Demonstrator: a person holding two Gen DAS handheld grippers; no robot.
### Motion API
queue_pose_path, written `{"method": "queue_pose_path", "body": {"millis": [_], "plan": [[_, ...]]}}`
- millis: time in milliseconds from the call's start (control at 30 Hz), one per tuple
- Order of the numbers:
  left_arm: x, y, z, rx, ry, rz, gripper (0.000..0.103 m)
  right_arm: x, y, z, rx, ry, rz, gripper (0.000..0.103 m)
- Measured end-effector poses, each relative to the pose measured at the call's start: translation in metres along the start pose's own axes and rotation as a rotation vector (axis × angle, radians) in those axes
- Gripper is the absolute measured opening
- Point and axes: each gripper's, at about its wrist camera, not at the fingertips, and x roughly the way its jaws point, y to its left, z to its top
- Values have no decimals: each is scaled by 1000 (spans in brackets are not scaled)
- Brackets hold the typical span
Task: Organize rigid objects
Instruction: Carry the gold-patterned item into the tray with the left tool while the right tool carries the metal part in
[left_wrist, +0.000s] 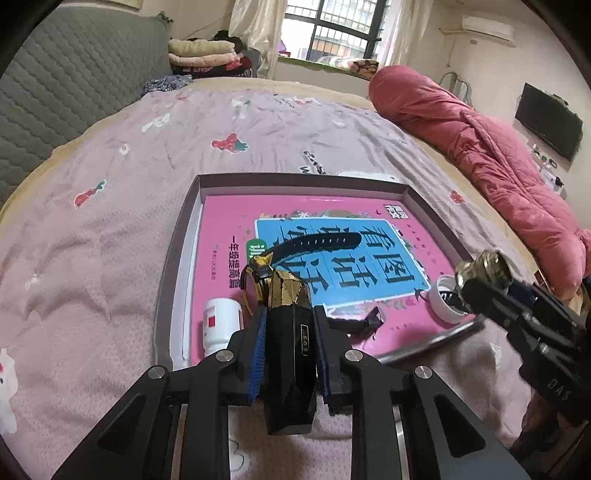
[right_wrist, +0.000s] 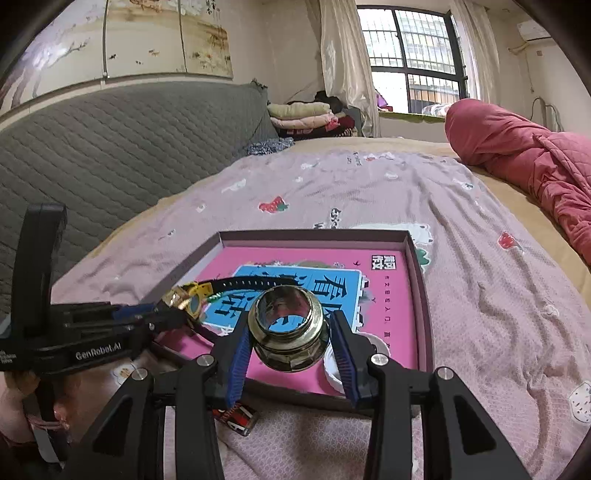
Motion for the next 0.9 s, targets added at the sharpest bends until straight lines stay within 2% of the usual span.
{"method": "queue_pose_path", "body": {"millis": [633,900], "plan": [[13,5,10,-11,-6,-6,23,32,8,-11,-24,101,26,42],[11,2,5,-6,17,-17,24,36,12,-14,-38,122,35,42]]}}
